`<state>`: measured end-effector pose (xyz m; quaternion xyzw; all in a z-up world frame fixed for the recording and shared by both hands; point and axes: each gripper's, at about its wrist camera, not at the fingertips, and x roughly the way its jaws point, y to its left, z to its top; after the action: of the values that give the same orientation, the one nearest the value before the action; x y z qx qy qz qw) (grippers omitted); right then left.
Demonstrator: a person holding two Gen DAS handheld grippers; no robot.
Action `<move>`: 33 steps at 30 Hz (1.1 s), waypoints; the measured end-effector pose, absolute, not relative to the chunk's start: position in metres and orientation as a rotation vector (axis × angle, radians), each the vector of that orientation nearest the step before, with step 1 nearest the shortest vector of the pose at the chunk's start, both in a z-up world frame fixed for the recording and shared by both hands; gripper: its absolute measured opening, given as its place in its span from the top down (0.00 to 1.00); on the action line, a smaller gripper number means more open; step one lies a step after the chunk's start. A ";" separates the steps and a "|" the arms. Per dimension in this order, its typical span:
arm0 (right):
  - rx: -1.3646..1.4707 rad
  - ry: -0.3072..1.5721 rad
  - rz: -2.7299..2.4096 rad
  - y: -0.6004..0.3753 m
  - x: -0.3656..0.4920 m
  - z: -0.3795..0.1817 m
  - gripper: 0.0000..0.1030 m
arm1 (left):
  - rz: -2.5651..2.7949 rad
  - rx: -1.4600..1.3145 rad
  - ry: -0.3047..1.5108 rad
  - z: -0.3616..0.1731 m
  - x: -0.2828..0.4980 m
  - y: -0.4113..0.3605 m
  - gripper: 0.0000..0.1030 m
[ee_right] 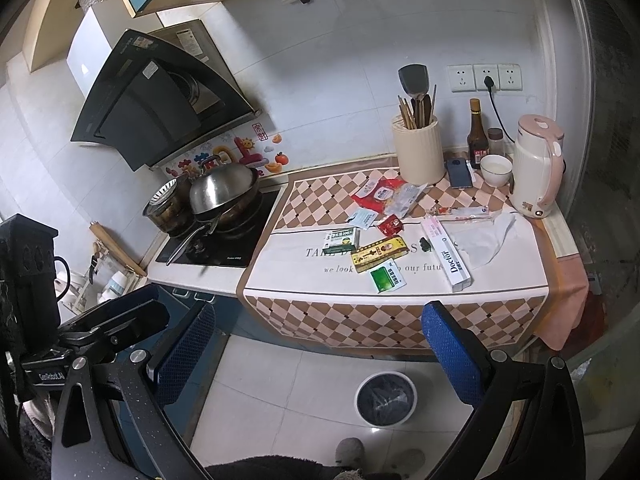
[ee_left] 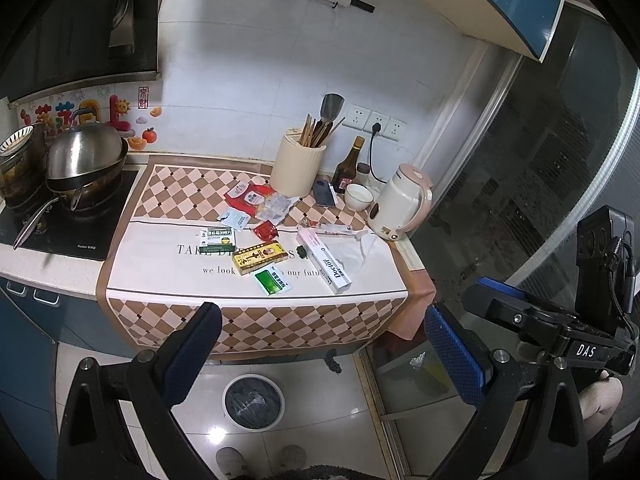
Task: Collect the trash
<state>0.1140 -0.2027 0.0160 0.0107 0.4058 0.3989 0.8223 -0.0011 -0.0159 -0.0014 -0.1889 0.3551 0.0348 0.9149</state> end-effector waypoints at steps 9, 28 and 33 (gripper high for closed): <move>0.029 0.866 0.850 -0.206 0.110 0.015 0.00 | 0.066 -0.389 0.731 -0.002 -0.004 -0.019 0.00; 0.087 0.903 0.650 -0.168 0.131 -0.005 0.00 | 0.355 -0.033 0.773 -0.047 0.068 0.030 0.00; 0.021 0.959 0.459 -0.148 0.201 -0.057 0.00 | 0.346 0.102 0.985 -0.126 0.168 0.059 0.00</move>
<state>0.2015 -0.1484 -0.0575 0.0102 0.4571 0.2188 0.8620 0.1682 0.0585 -0.1256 0.0488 0.4702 0.1652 0.8656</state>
